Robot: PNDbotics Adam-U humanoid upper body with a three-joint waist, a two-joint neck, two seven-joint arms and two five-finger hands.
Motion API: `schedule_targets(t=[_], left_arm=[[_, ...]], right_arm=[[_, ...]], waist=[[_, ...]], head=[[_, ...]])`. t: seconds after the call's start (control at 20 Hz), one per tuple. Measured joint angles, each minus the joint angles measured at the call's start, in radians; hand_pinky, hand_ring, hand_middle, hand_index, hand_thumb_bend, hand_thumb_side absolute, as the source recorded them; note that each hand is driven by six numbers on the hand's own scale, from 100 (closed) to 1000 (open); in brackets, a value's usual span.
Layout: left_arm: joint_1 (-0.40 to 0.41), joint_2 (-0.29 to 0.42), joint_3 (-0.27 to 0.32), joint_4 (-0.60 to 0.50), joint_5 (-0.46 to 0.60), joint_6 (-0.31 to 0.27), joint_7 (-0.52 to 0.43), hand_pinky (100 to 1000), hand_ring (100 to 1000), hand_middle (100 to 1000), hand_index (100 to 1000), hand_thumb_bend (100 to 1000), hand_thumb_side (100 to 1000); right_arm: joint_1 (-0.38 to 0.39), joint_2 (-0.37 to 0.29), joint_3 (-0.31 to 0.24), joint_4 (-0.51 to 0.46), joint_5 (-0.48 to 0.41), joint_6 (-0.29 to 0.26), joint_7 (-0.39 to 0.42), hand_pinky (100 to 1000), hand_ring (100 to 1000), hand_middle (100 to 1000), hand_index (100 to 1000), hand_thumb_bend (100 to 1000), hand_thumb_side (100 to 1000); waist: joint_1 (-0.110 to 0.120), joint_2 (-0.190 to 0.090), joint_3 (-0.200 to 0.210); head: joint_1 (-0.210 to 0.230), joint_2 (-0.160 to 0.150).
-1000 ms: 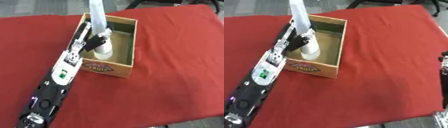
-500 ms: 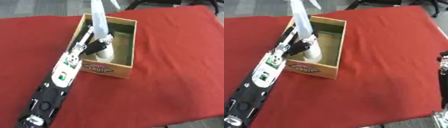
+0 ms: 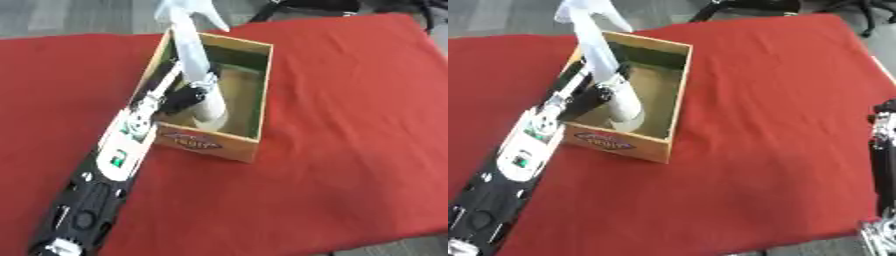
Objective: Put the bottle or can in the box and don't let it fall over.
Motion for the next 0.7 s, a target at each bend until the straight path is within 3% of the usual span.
schedule_targets(t=[0.05, 0.1, 0.2, 0.3, 0.7], left_arm=[[0.003, 0.001, 0.000, -0.003, -0.009, -0.001, -0.010, 983, 1000, 1000, 896, 387, 883], [0.005, 0.003, 0.000, -0.007, -0.020, -0.001, -0.021, 979, 1000, 1000, 908, 329, 854], [0.007, 0.006, 0.000, -0.008, -0.039, -0.001, -0.044, 975, 1000, 1000, 912, 136, 728], [0.009, 0.007, 0.002, -0.010, -0.049, 0.001, -0.066, 974, 1000, 1000, 920, 100, 678], [0.011, 0.007, 0.007, -0.018, -0.049, 0.006, -0.110, 966, 1000, 1000, 921, 100, 651]], right_arm=[[0.001, 0.000, 0.000, 0.000, 0.000, 0.000, 0.000, 920, 714, 665, 885, 100, 793], [0.003, 0.000, 0.000, 0.000, 0.000, 0.000, 0.000, 920, 713, 665, 885, 100, 792], [0.006, 0.000, 0.000, 0.000, 0.000, -0.001, -0.001, 920, 711, 663, 884, 100, 793], [0.007, 0.000, 0.000, 0.000, 0.000, -0.002, -0.001, 919, 710, 661, 882, 100, 792], [0.007, 0.000, 0.000, 0.000, 0.000, -0.003, -0.002, 918, 706, 658, 882, 100, 794]], waist=[[0.000, 0.000, 0.001], [0.000, 0.000, 0.002], [0.000, -0.001, 0.004], [-0.001, -0.001, 0.004], [-0.001, -0.003, 0.006]], head=[[-0.002, 0.000], [-0.003, 0.000], [-0.003, 0.000], [-0.004, 0.000], [-0.007, 0.000]])
